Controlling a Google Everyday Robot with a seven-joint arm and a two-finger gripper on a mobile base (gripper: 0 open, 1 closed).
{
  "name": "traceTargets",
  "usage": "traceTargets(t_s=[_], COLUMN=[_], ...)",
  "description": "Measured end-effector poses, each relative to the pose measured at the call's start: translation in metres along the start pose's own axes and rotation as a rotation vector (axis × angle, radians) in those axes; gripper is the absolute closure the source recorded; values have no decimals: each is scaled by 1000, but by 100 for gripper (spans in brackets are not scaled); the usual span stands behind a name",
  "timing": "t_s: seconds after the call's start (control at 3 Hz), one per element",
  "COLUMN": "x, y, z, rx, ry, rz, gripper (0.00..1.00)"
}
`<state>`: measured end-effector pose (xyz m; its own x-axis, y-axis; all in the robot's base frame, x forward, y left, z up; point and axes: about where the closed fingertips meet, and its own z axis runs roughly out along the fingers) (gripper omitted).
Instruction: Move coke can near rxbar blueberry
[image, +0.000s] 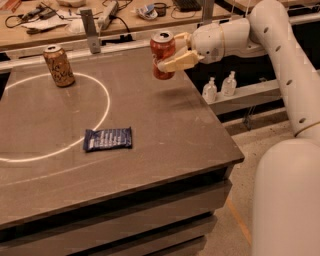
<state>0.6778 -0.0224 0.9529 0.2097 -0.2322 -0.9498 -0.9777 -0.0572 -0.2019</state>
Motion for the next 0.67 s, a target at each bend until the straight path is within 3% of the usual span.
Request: traceTargets(t_s=[0.33,0.67], x=[4,-9], y=[7,18], z=[10,8], rx=[-23,4], ry=[-19,-37], rz=[18,-8], gripper=[100,100])
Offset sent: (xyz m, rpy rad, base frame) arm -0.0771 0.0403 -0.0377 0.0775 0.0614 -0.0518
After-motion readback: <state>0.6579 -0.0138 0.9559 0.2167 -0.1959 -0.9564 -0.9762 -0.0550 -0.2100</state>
